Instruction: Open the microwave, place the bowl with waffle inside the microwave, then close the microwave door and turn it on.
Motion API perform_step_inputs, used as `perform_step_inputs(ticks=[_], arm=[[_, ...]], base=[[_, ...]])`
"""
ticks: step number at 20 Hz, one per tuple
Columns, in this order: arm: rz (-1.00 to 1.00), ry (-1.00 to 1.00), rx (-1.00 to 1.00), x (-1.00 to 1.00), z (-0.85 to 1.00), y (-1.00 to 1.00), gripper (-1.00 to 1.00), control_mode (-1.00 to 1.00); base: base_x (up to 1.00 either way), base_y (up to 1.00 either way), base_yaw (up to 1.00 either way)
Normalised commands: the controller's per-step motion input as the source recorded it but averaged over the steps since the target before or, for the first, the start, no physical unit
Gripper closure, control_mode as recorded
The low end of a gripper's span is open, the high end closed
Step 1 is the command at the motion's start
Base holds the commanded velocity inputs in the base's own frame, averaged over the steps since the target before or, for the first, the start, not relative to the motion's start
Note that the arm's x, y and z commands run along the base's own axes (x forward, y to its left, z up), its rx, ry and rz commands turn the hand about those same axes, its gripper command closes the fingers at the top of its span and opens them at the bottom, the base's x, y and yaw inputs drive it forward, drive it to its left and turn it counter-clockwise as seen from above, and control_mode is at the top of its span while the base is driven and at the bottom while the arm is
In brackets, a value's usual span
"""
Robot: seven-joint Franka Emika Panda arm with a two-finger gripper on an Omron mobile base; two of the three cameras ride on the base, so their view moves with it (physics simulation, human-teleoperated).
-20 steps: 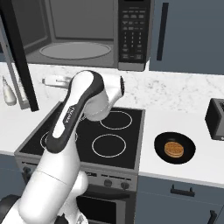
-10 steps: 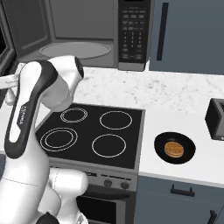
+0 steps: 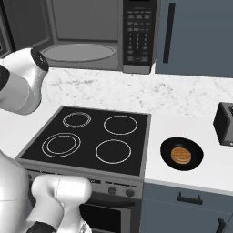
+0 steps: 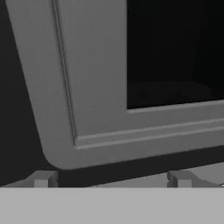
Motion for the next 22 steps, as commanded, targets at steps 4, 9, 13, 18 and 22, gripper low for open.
perform_step_inputs(ticks=[4,9,13,18,22], arm=[[-0.24,0.13,-0.02,0.47,-0.13,-0.64,-1.00,-1.00],[-0.54,0.36,-0.12,0.22,-0.22,-1.00,-1.00,-1.00],[-0.58,0.22,-0.30,0.28,-0.18,-1.00,-1.00,-1.00],[-0.51,0.20,-0.43,0.32,-0.02,-1.00,-1.00,-1.00],[-0.45,0.20,-0.47,0.31,-0.07,-1.00,-1.00,-1.00]], base=[[0.00,0.00,0.00],[0.00,0.00,0.00],[0.00,0.00,0.00],[0.00,0.00,0.00],[0.00,0.00,0.00]])
